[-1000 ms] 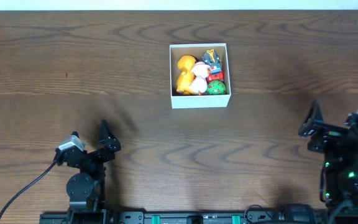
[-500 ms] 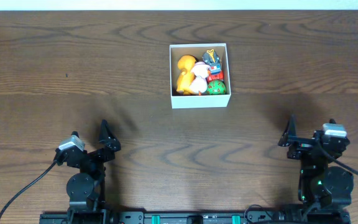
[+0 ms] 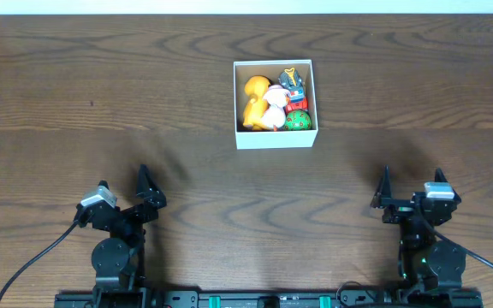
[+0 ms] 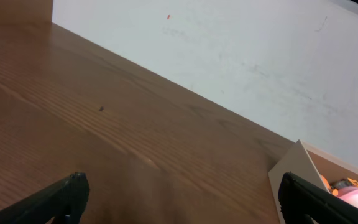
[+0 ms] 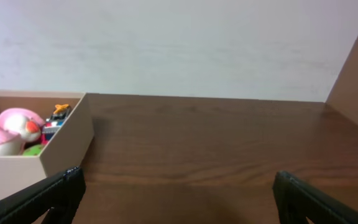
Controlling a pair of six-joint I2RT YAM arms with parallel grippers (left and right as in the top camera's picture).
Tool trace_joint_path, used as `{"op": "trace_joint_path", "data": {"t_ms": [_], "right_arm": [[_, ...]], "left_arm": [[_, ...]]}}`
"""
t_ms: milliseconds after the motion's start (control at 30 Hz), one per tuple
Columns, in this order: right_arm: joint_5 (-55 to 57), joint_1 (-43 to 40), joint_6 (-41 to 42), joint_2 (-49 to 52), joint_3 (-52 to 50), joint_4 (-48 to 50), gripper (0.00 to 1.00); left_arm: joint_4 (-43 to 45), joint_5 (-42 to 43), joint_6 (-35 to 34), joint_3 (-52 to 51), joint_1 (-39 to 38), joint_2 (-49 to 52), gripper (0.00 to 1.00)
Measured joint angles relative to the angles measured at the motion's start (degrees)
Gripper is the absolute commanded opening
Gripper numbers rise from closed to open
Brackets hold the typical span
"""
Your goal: Pack container
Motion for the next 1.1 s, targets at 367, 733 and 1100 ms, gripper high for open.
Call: {"op": "trace_joint_path", "data": {"t_ms": [367, 733, 1100], "right_arm": [[-1.6, 0.0, -0.9, -0.2, -3.3, 1.1, 0.99], [-2.0, 0.0, -2.1, 0.2, -3.8, 1.3, 0.99], [-2.0, 0.0, -2.1, 1.0, -3.8, 1.3, 0.99]], "left_arm": [[0.0, 0.0, 0.0, 0.0, 0.0, 0.0, 0.98], [0.0, 0.0, 0.0, 0.0, 0.0, 0.0, 0.98], [0.0, 0.0, 0.0, 0.0, 0.0, 0.0, 0.98]]}}
